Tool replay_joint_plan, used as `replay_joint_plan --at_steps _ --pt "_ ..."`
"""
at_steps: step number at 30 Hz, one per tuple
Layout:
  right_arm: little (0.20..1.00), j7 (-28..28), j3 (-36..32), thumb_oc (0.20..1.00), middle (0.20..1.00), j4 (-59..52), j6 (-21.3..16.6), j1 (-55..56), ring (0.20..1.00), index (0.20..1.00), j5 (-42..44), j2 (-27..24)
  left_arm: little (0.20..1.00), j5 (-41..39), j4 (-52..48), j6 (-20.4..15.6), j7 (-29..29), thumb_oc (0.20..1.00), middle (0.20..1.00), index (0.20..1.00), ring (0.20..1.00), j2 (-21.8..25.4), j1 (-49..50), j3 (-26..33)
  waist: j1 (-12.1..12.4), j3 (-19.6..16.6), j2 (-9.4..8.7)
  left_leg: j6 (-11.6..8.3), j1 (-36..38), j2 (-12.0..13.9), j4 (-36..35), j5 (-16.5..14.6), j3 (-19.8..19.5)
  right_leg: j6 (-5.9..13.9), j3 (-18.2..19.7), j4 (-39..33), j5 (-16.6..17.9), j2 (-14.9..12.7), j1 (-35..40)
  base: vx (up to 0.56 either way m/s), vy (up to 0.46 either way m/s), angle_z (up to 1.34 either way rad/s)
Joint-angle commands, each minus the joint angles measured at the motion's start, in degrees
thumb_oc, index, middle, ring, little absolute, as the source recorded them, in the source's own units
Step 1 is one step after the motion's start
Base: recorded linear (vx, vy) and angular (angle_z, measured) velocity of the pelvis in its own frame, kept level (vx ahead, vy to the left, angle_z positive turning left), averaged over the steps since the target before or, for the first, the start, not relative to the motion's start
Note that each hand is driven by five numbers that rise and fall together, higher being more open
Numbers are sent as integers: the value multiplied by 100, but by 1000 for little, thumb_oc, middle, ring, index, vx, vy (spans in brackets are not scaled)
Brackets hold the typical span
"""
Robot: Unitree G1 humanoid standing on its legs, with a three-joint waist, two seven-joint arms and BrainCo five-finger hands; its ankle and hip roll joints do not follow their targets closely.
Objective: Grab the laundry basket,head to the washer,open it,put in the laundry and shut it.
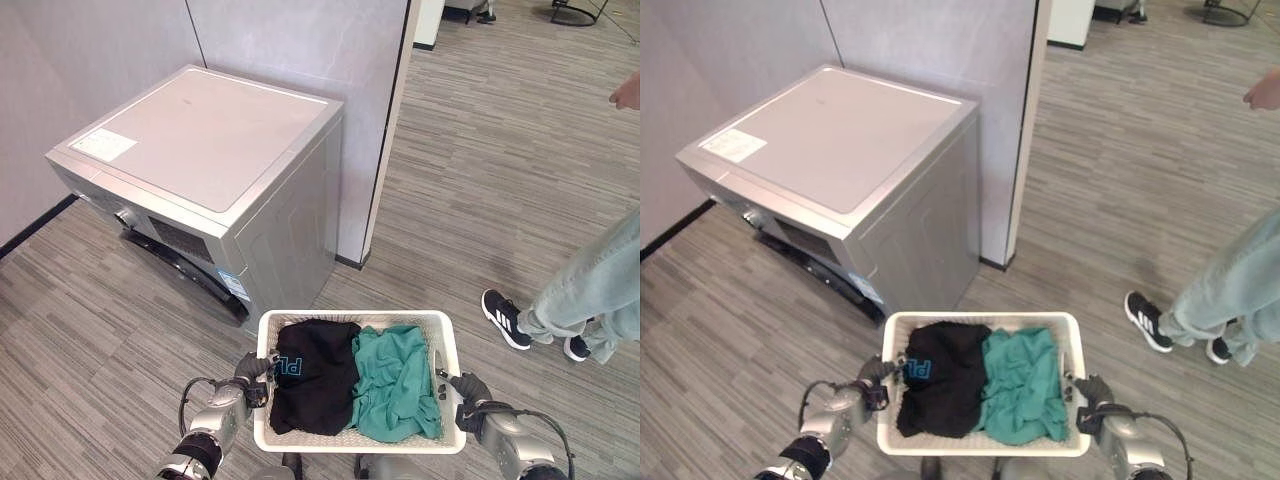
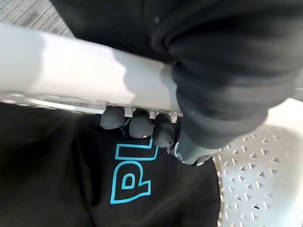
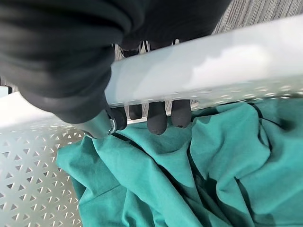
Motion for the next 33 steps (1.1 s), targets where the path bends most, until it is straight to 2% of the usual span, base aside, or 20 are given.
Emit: replay_joint_plan --at_steps 1,3,4,10,11,12,13,22,26,29,33 --pt "200 928 220 200 200 -485 -372 -61 200 200 443 109 200 84 337 -438 -9 200 200 200 200 342 -568 172 23 -289 -333 -246 -461 -156 194 338 37 748 14 306 -988 -386 675 0 0 0" --pt "200 916 263 200 200 -506 -388 -80 200 200 386 112 200 78 347 -434 10 200 200 200 200 341 -536 213 12 -269 -337 -261 -477 -153 203 345 21 743 16 318 -985 -384 650 6 -10 4" --pt "200 225 148 200 200 -42 -517 -770 200 200 365 39 200 198 138 -265 -82 200 200 200 200 -71 -464 -546 -602 54 193 -131 -714 -145 664 -284 527 540 237 503 -801 -411 -432 56 26 7" --pt "200 365 186 200 200 -148 -460 -628 200 200 570 209 200 231 88 -251 -119 200 200 200 200 11 -306 -469 -492 -179 117 -47 -328 -153 428 -335 565 568 289 482 -854 -360 -180 63 35 -16" --pt "200 383 136 200 200 -140 -460 -628 200 200 891 276 200 212 87 -251 -119 200 200 200 200 22 -292 -458 -479 -210 115 -37 -292 -157 394 -337 551 568 301 475 -864 -347 -158 47 15 -3" --pt "200 447 42 200 200 -142 -487 -634 200 200 1592 425 200 125 50 -245 -90 200 200 200 200 48 -268 -425 -454 -219 113 -27 -234 -158 374 -340 532 566 313 480 -882 -330 -112 29 12 4" --pt "200 500 45 200 200 -154 -506 -628 200 200 1665 469 200 116 10 -243 -88 200 200 200 200 60 -252 -407 -441 -250 100 -22 -249 -164 362 -324 517 568 312 481 -879 -331 -126 31 -3 2" --pt "200 595 310 200 200 -411 -300 -826 200 200 1620 328 200 147 -322 -136 -98 200 200 200 200 507 -261 -289 -145 -454 -80 -35 -136 -126 240 -226 213 533 87 446 -960 -296 146 6 -27 13" --pt "200 1016 614 200 200 -892 14 -1207 200 200 2269 119 200 599 -780 59 -410 200 200 200 200 1332 -492 -400 32 -532 -126 -69 -85 -85 276 -208 87 501 -62 456 -1031 -256 312 -5 -40 18" --pt "200 1188 860 200 200 -970 199 -1479 200 200 2243 -171 200 516 -911 155 -612 200 200 200 200 2062 -652 -345 155 -543 -166 -122 -107 -41 358 -191 13 483 -172 412 -1047 -224 380 -36 -64 20" --pt "200 1403 1412 200 200 -1009 503 -2000 200 200 2202 -467 200 499 -628 230 -769 200 200 200 200 2600 -862 -392 311 -547 -237 -203 -184 41 470 -152 -99 440 -286 372 -1073 -166 442 -47 -92 14"
